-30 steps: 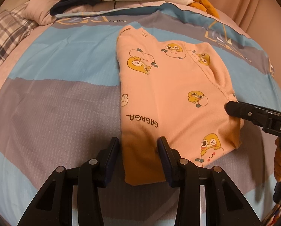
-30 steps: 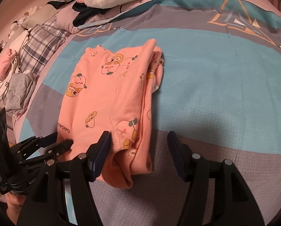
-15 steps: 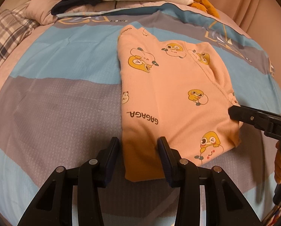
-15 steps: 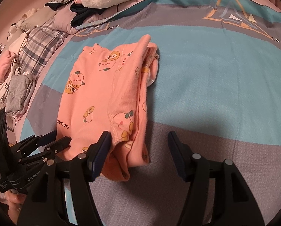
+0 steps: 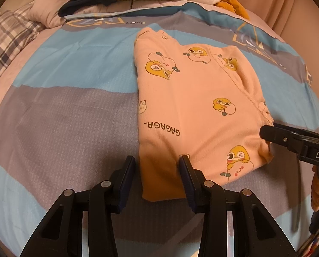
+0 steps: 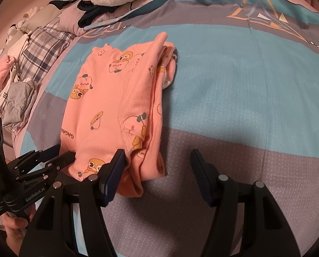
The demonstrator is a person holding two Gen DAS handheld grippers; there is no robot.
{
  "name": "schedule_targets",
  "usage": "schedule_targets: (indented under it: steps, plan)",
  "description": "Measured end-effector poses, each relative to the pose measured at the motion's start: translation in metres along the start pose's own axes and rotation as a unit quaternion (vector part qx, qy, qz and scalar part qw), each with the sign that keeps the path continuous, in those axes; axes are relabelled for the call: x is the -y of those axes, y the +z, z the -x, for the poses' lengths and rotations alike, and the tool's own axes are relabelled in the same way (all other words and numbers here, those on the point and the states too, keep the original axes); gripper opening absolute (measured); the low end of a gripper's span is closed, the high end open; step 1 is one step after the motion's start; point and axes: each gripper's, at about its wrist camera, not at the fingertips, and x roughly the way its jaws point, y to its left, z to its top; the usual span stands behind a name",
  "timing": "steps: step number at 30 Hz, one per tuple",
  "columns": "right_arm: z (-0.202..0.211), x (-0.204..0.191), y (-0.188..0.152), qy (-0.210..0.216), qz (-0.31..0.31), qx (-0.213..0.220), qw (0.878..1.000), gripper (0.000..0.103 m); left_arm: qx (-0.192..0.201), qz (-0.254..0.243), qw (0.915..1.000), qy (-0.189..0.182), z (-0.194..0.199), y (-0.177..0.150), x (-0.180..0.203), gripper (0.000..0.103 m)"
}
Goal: Fold small clothes
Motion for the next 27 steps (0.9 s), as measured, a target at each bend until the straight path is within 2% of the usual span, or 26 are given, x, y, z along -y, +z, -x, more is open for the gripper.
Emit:
schedule_targets:
  steps: [27]
  plan:
    - [0.007, 0.004, -0.012, -0.013, -0.001, -0.008, 1.000, 0.063, -0.001, 0.000, 1.0000, 0.008, 0.012, -0.010, 0.001, 0.042]
